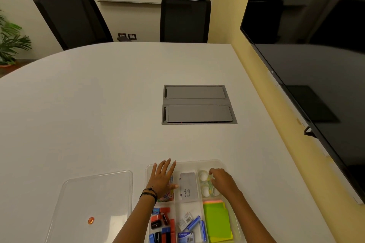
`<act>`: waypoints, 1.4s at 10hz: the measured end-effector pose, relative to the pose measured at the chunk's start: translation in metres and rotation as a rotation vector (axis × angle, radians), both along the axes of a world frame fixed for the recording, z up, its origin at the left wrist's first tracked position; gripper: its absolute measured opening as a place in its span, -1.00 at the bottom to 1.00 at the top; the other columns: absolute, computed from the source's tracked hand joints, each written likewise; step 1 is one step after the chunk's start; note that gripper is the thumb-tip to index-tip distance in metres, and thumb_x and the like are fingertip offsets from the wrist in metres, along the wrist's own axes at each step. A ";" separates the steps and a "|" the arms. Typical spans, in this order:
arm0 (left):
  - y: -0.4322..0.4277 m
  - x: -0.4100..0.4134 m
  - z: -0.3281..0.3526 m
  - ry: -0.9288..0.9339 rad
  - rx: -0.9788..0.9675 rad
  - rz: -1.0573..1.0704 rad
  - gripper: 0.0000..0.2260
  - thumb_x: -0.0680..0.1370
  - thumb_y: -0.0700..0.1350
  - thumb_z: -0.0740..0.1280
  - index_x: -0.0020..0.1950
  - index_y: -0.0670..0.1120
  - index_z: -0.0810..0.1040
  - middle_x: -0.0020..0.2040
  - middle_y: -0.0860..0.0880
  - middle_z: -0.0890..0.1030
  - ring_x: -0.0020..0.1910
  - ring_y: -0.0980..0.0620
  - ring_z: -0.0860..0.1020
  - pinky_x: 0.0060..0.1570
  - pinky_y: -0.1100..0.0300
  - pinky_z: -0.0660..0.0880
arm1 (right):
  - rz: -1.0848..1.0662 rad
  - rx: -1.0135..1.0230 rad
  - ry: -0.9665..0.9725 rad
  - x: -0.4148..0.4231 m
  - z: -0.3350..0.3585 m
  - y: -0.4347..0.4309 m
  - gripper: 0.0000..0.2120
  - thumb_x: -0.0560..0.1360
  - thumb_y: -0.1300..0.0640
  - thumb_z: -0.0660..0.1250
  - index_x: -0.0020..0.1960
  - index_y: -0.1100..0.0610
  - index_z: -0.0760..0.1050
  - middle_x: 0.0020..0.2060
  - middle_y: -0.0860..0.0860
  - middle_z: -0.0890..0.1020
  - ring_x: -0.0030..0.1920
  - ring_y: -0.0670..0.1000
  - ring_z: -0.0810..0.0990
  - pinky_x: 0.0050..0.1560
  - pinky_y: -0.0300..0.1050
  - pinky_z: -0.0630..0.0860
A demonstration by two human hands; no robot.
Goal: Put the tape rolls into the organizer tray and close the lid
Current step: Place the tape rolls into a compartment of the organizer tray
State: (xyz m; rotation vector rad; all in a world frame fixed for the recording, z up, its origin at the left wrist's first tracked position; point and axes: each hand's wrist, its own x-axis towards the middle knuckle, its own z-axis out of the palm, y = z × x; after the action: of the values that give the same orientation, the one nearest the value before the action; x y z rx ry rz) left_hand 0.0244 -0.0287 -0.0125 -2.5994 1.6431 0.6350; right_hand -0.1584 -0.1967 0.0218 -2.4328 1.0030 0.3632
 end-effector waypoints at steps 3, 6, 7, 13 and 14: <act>0.001 0.000 0.001 -0.017 0.019 -0.004 -0.25 0.54 0.25 0.16 0.51 -0.01 -0.20 0.56 -0.12 -0.13 0.53 -0.12 -0.12 0.48 -0.13 -0.20 | 0.035 -0.024 0.048 0.000 -0.004 0.001 -0.75 0.54 0.26 0.13 0.20 0.19 0.41 0.10 0.21 0.57 0.05 0.18 0.57 -0.01 -0.03 0.49; 0.001 0.000 0.000 -0.012 0.026 0.001 -0.25 0.53 0.25 0.17 0.51 0.00 -0.20 0.56 -0.12 -0.14 0.53 -0.12 -0.13 0.47 -0.13 -0.21 | 0.039 0.024 -0.037 0.005 -0.005 0.007 -0.67 0.55 0.25 0.15 0.31 0.14 0.37 0.18 0.15 0.58 0.13 0.13 0.57 0.03 -0.10 0.49; 0.001 0.001 0.000 -0.010 0.021 0.001 -0.25 0.53 0.25 0.17 0.51 -0.01 -0.20 0.56 -0.12 -0.14 0.53 -0.12 -0.13 0.47 -0.13 -0.21 | 0.056 0.063 -0.072 0.003 -0.006 0.007 -0.68 0.54 0.28 0.15 0.29 0.15 0.40 0.23 0.12 0.56 0.19 0.09 0.54 0.11 -0.12 0.47; 0.001 -0.001 0.009 -0.023 0.051 0.005 -0.24 0.52 0.24 0.21 0.51 -0.02 -0.15 0.56 -0.15 -0.09 0.53 -0.18 -0.08 0.47 -0.18 -0.15 | 0.058 0.006 0.025 0.019 -0.025 0.008 -0.49 0.54 0.22 0.20 0.45 0.08 0.16 0.31 0.17 0.36 0.26 0.14 0.43 0.14 -0.02 0.49; 0.004 -0.003 0.017 -0.134 -0.048 -0.024 -0.06 0.21 0.40 0.43 0.41 -0.03 0.17 0.29 -0.17 0.54 0.26 -0.13 0.52 0.19 -0.13 0.46 | 0.080 -0.060 0.026 0.024 -0.030 0.009 -0.52 0.54 0.22 0.20 0.43 0.07 0.20 0.30 0.15 0.37 0.30 0.12 0.36 0.15 -0.05 0.48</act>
State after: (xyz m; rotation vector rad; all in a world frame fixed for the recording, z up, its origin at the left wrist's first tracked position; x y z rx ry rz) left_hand 0.0217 -0.0250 0.0042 -2.5862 1.6667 0.4145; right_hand -0.1344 -0.1874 -0.0081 -2.5335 0.9420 0.3990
